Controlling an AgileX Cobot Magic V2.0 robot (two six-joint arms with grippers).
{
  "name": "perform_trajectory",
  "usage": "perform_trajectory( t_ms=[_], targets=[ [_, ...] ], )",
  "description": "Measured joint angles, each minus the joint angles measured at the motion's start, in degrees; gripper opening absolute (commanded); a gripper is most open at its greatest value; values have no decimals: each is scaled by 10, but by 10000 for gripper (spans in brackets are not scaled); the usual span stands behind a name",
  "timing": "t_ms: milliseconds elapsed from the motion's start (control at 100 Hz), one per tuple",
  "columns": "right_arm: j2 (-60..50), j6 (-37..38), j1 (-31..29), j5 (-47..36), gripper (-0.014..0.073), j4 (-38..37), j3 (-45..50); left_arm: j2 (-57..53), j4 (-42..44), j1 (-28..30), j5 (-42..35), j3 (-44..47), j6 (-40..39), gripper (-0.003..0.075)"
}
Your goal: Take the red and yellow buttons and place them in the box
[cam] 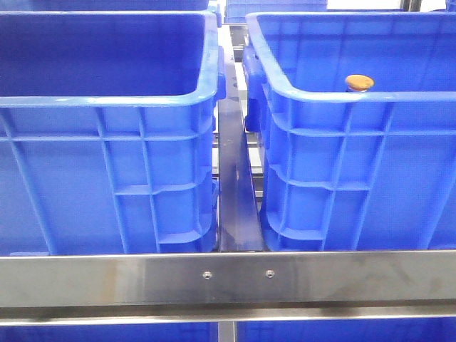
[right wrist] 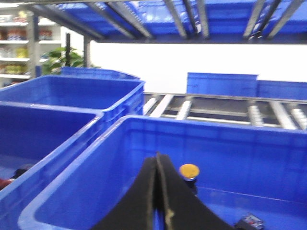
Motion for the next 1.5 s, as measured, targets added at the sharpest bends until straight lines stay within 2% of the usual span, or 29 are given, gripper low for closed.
perform_trajectory(
  t_ms=[70, 120, 230, 300, 470, 520, 640, 810, 1000, 1130, 1320, 1500],
  targets=[
    [-7, 1, 0, -24, -64, -5, 5, 0, 0, 0, 0, 0, 0, -20],
    [-9, 7, 0, -43, -64, -36, 6, 0, 0, 0, 0, 0, 0, -20],
    [-9, 74, 0, -64, -64, -185, 6, 0, 0, 0, 0, 0, 0, -20],
    [-9, 178, 0, -63, -64, -295, 7, 0, 0, 0, 0, 0, 0, -20],
    [-9, 535, 0, -48, -64, -584, 7, 0, 0, 0, 0, 0, 0, -20],
    [-9, 619, 2, -46, -64, -661, 7, 0, 0, 0, 0, 0, 0, -20],
    [-9, 746, 28, -49, -64, -785, 7, 0, 0, 0, 0, 0, 0, -20],
    [-9, 788, 80, -103, -64, -833, 27, 0, 0, 0, 0, 0, 0, -20],
    [-26, 811, 86, -197, -64, -838, 119, 0, 0, 0, 0, 0, 0, -20],
    [-45, 822, 74, -184, -64, -869, 136, 0, 0, 0, 0, 0, 0, -20],
    [-46, 871, 22, -177, -64, -923, 138, 0, 0, 0, 0, 0, 0, -20],
    [-46, 883, 18, -167, -64, -937, 138, 0, 0, 0, 0, 0, 0, -20]
  ],
)
